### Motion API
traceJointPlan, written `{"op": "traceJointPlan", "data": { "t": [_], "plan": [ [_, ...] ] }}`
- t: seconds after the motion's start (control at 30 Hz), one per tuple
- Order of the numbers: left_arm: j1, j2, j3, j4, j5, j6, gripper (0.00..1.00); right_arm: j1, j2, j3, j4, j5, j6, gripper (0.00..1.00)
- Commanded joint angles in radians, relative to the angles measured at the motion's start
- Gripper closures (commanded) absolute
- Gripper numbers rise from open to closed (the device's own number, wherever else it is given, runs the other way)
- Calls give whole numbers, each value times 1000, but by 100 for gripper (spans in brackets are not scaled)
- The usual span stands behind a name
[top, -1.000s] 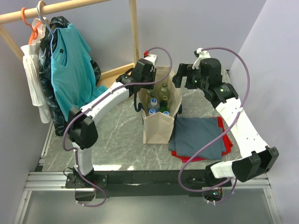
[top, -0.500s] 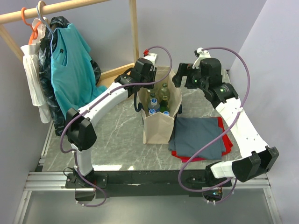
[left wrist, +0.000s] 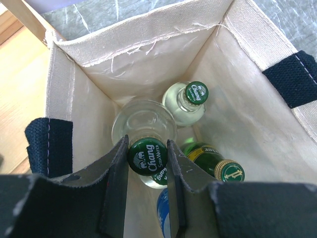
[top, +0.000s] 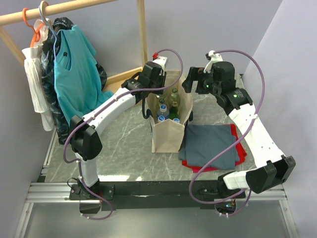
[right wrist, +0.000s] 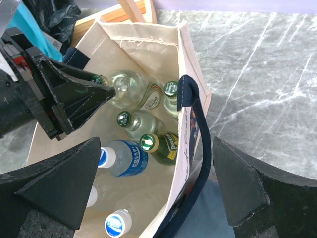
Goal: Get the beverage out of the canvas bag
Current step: Take out the drink from the canvas bag.
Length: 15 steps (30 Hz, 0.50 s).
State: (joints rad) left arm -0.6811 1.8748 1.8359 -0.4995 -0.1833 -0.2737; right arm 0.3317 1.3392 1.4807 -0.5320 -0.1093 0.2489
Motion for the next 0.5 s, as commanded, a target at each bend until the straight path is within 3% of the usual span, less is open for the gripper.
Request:
{"op": "traceJointPlan", "data": {
  "t": [0.0,0.47],
  "plan": [
    [-32,-100,62,79,54,-16,99,10,-14,4,36,-17,-10,0],
    [-44,-86,123,59,65,-15,99,7,-23,-22,47,-27,-36,0]
  ]
}}
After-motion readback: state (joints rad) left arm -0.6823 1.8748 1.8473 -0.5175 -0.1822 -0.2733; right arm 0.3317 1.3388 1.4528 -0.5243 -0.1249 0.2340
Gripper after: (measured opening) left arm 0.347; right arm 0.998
